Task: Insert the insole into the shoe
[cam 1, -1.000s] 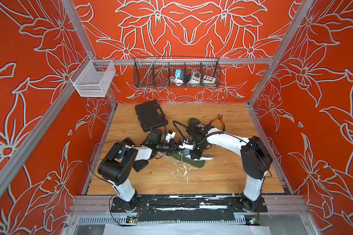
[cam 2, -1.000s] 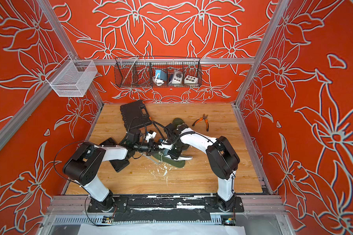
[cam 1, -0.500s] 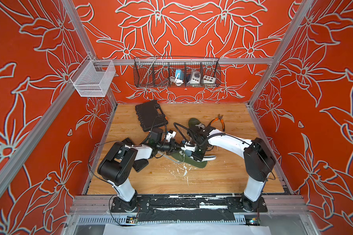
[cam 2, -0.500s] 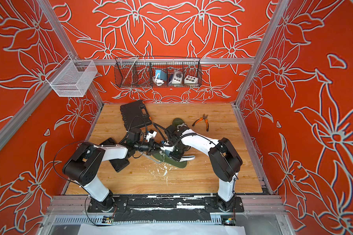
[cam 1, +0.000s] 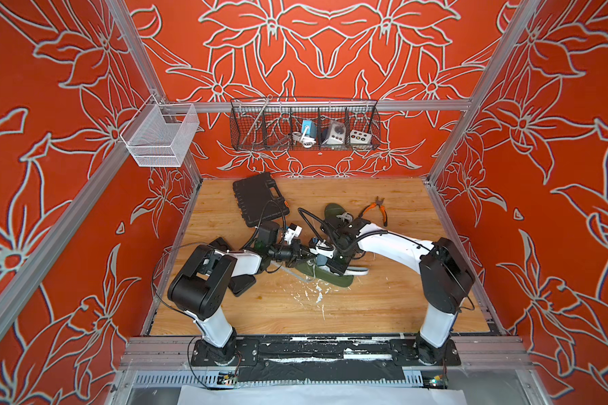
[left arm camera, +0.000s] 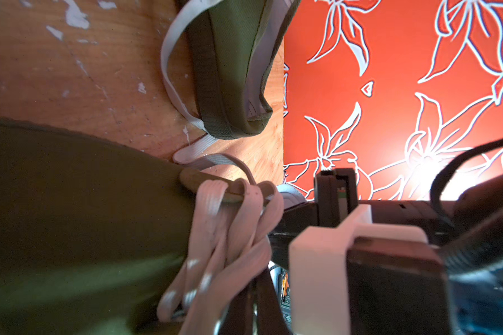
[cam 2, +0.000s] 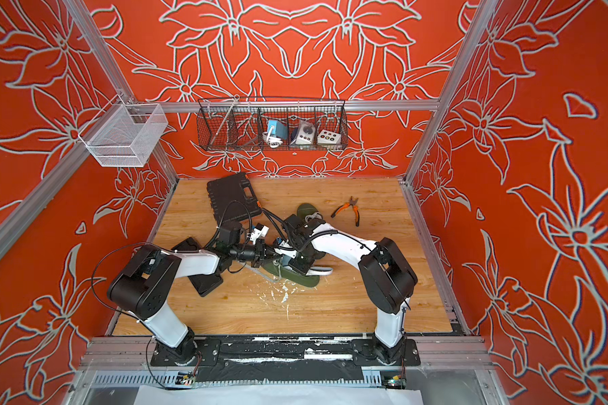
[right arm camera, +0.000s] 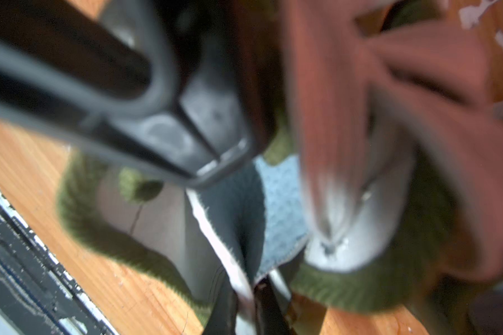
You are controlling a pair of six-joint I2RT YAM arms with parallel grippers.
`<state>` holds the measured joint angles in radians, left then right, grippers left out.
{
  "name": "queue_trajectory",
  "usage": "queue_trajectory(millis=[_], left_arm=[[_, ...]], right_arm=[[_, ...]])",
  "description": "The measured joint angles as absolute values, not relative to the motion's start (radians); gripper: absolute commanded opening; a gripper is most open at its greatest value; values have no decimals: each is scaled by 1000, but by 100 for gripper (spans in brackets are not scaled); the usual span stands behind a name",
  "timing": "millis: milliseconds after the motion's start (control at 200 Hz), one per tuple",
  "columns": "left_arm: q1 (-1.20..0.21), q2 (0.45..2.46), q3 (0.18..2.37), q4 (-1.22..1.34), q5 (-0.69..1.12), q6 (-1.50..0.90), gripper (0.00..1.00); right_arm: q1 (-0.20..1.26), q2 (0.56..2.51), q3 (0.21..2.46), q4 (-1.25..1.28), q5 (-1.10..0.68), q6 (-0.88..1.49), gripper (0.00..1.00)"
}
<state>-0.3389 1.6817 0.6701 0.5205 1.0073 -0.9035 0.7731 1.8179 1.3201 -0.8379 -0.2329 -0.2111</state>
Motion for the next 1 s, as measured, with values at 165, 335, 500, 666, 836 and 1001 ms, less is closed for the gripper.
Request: queue_trajectory(millis=[165, 335, 500, 666, 836, 1001], left_arm=[[-340, 1682, 654, 546, 1007, -916, 0], [-340, 1682, 647, 562, 1005, -922, 0], [-340, 1682, 648, 562, 1000, -921, 0], [-340, 1682, 663, 531, 996, -904, 0], [-340, 1682, 671, 506, 991, -886, 0], [-341, 1682, 673, 492, 989, -872, 0]], right_arm=[[773, 1818, 1304, -795, -233, -191, 0], [773, 1838, 1324, -790, -224, -163, 0], [780, 1841, 1327, -788, -220, -156, 17], [786, 1827, 1324, -798, -209, -150, 38], [786, 1791, 1322, -838, -207, -139, 51], [786, 1778, 1324, -889, -215, -120, 69]])
